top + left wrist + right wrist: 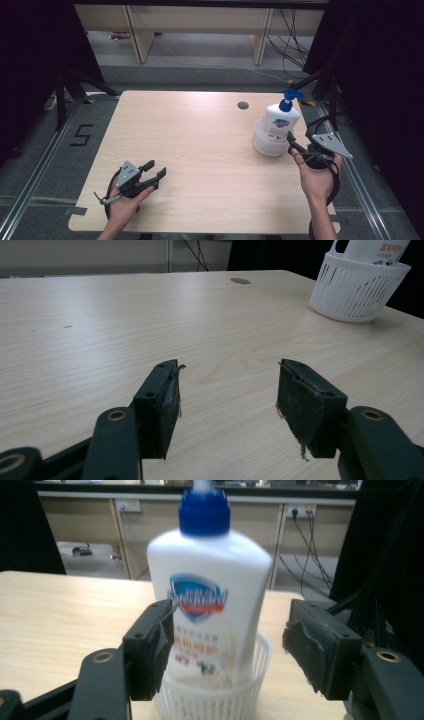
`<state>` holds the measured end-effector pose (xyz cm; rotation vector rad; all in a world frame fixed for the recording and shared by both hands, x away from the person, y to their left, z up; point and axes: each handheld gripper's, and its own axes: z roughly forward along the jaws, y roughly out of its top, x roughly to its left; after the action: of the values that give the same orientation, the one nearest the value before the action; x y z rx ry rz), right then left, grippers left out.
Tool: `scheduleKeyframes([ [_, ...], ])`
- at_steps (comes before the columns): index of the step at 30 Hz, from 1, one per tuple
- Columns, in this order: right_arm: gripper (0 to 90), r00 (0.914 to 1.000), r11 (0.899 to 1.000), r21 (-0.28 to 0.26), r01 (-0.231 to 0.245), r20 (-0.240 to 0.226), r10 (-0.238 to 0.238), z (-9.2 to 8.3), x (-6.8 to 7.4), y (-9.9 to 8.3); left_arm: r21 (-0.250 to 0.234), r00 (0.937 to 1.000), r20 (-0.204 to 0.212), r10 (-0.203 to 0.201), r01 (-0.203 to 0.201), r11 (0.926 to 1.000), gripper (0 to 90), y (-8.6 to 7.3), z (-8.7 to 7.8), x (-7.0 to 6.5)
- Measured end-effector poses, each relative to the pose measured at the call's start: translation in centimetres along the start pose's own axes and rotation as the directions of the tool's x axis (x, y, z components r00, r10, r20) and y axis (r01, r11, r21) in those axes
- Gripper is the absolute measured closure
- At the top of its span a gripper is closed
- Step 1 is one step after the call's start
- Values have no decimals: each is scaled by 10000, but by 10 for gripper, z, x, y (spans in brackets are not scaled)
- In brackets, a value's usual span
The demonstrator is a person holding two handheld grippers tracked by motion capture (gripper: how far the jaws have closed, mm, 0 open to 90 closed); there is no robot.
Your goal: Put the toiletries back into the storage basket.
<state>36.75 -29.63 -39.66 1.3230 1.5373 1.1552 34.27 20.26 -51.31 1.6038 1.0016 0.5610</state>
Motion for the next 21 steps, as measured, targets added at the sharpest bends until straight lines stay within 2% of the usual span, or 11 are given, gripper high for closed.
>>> scheduleKeyframes([
  [1,368,9996,9996,42,-265,-64,266,-1,1,-3,15,10000,0,-3,3,10000,417,0,0,0],
  [3,369,9997,9997,-14,-242,9,242,-2,1,-6,0,10000,20,-23,23,10000,417,0,0,-1],
  [9,375,9997,9993,294,-239,47,238,-8,-2,-24,-48,10000,-4,9,-9,10000,417,0,0,-1],
  [14,382,9994,9975,612,-345,107,339,-9,-4,-47,-55,10000,-38,18,-18,10000,417,0,0,0],
  [15,384,9998,9972,726,-171,122,162,-10,-6,-51,-60,10000,-43,3,-3,10000,416,0,0,0],
  [16,385,9990,9969,667,-422,141,413,-9,-5,-57,-61,10000,-48,6,-6,10000,417,0,0,0],
  [17,386,9992,9970,667,-389,28,388,-8,-6,-62,-61,10000,-52,4,-4,10000,417,0,0,0],
  [18,386,9997,9973,702,-237,112,230,-8,-6,-67,-61,10000,-53,4,-5,10000,416,0,0,0],
  [20,387,9995,9958,851,-324,38,322,-8,-6,-73,-41,10000,-72,6,-6,10000,417,0,0,0],
  [21,386,9990,9947,933,-435,184,419,-9,-5,-77,-37,10000,-74,5,-5,10000,416,0,0,0],
])
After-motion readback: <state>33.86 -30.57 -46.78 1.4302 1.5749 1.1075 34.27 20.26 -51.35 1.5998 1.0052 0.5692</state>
